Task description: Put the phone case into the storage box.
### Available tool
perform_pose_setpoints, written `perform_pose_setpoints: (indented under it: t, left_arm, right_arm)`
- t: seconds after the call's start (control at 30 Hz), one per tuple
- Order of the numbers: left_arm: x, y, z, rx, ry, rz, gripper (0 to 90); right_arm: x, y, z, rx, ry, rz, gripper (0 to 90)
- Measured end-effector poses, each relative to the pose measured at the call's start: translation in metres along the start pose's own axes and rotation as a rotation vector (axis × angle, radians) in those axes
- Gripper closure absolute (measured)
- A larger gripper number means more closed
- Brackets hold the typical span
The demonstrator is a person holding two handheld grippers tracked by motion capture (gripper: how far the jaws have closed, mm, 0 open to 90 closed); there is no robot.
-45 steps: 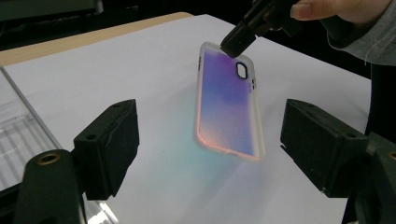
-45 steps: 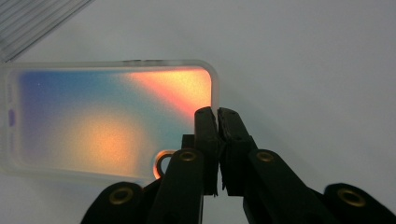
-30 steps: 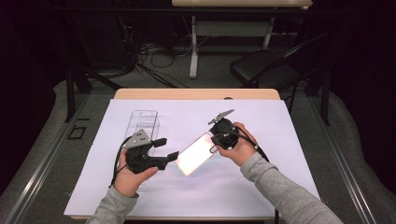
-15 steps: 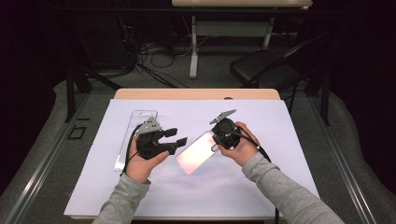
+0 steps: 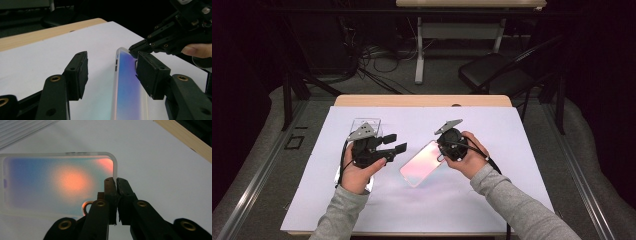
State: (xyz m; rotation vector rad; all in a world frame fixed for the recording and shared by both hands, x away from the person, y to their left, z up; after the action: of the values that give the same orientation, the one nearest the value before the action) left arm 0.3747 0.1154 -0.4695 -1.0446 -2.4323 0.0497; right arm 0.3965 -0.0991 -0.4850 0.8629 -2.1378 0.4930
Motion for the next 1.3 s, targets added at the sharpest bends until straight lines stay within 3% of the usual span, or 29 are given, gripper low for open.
perform_pose_setpoints:
  t: [0.03, 0.07, 0.2, 0.33, 0.7, 0.83, 1.07, 1.3]
  left_arm:
    - [-0.001, 0.002, 0.003, 0.059, 0.006, 0.022, 39.8]
    - [-0.001, 0.004, 0.004, 0.078, 0.01, 0.022, 35.8]
    - [-0.003, 0.006, 0.007, 0.06, 0.021, 0.014, 40.7]
    - [-0.002, 0.004, 0.004, -0.019, -0.03, 0.001, 41.0]
    - [-0.002, 0.001, 0.008, -0.02, 0.017, 0.039, 43.4]
    - [-0.004, -0.001, 0.01, -0.038, 0.029, 0.038, 44.0]
    - [-0.008, -0.005, 0.016, -0.028, 0.073, 0.051, 45.0]
    - [-0.011, -0.012, 0.02, -0.031, 0.107, 0.094, 45.4]
  right_arm:
    - [0.0, 0.001, 0.0, 0.005, -0.001, 0.001, 87.5]
    - [0.0, 0.001, -0.001, 0.008, -0.004, 0.006, 87.5]
    - [0.001, 0.003, -0.002, 0.033, -0.011, 0.015, 87.5]
    - [0.002, 0.004, -0.003, 0.042, -0.017, 0.025, 87.5]
    - [0.006, 0.004, -0.002, 0.081, -0.044, 0.056, 87.5]
    - [0.007, 0.006, -0.003, 0.108, -0.056, 0.069, 87.5]
    - [0.009, 0.011, -0.003, 0.169, -0.082, 0.099, 87.5]
    - [0.01, 0.016, -0.001, 0.196, -0.103, 0.109, 87.5]
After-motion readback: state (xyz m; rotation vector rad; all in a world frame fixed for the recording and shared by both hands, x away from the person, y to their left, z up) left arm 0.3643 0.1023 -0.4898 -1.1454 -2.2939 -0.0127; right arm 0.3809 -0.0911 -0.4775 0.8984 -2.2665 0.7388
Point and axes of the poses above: each handheld gripper's, and its own axes: x roughly backward along the jaws, z roughly out of its underside, y roughly to its left, the point moved 5 cm from there along -x, roughly forward along the jaws, and after that the axes turned 7 degrees about -z, right-handed, at the moved point
